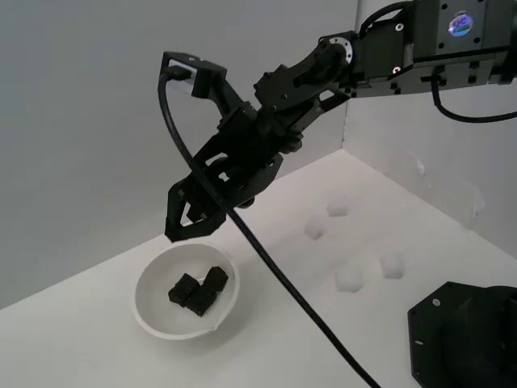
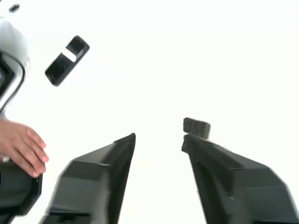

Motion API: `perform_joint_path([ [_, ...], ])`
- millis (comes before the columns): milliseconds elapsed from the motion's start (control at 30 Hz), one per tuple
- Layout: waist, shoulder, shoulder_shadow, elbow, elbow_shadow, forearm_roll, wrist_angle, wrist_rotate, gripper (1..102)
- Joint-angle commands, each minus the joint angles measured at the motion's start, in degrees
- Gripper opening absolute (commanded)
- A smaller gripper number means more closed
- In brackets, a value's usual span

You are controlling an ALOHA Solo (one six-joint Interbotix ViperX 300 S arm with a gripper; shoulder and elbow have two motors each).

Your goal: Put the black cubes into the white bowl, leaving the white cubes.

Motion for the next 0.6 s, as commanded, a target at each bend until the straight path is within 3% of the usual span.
perform_joint_path([
  [0, 1.76, 4.22, 4.75, -1.23, -1.67, -0.79, 1.23, 0.09, 32],
  [67, 3.34, 6.50, 6.94, -0.88, -1.23, -0.26, 1.67, 0.09, 5],
  [100, 4.13, 7.65, 8.09, -0.44, -0.79, 0.00, 1.76, 0.09, 2],
  [267, 9.23, 13.97, 14.41, 3.78, 3.25, 1.67, 3.25, 0.35, 3],
  [567, 22.41, 29.44, 29.79, 15.03, 14.77, 4.04, 7.65, 4.57, 3],
])
